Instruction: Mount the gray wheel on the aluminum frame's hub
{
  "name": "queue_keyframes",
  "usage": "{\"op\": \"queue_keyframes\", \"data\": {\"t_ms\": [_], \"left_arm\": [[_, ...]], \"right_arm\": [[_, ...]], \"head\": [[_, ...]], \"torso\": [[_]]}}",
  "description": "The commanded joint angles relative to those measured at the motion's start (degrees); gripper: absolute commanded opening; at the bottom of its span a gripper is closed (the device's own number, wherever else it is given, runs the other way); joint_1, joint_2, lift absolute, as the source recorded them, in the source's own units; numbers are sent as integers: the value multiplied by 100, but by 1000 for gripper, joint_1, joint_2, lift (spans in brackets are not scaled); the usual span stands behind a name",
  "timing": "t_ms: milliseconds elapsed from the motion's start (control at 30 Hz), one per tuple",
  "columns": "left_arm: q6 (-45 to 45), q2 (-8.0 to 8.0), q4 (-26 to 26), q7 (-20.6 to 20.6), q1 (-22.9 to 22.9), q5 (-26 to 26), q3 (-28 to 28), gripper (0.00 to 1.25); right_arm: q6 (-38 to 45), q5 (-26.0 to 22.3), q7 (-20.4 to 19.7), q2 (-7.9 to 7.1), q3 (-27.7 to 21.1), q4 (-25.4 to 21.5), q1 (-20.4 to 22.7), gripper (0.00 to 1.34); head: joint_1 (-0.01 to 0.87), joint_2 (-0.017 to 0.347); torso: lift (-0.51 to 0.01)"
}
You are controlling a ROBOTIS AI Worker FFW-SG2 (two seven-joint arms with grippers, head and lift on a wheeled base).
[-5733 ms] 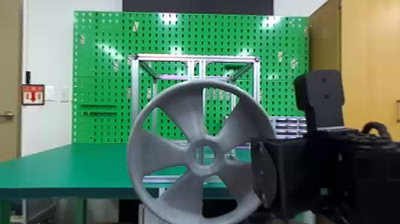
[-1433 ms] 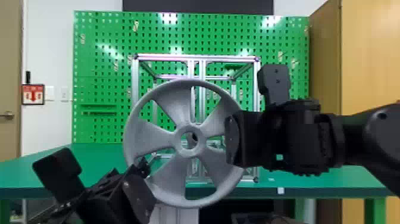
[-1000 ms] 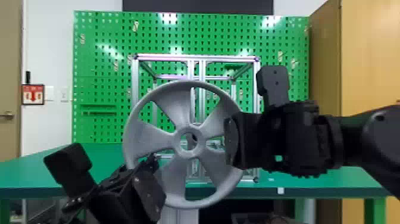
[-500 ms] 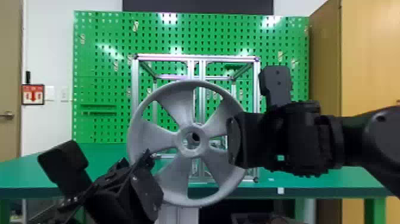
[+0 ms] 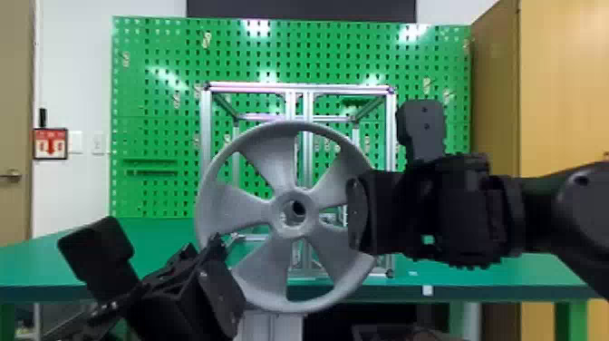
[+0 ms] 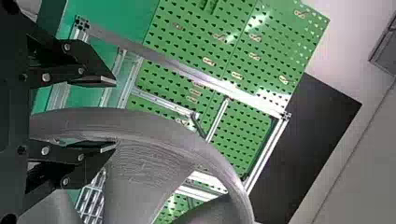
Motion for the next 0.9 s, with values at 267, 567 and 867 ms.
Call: {"op": "queue_keyframes", "data": {"t_ms": [267, 567, 867], "left_arm": [[243, -112, 91, -1, -76, 200, 128, 397], [235, -192, 214, -124, -208, 42, 154, 399], [235, -288, 460, -256, -393, -187, 119, 399]], "right_arm": [[-8, 136, 155, 23, -82, 0, 50, 288], [-87, 506, 481, 85, -82, 0, 112, 288], [-105, 620, 560, 155, -109, 105, 138, 288]], "head": [[-5, 6], [-5, 6], [-5, 6]], "torso": [[-499], [-499], [-499]]}}
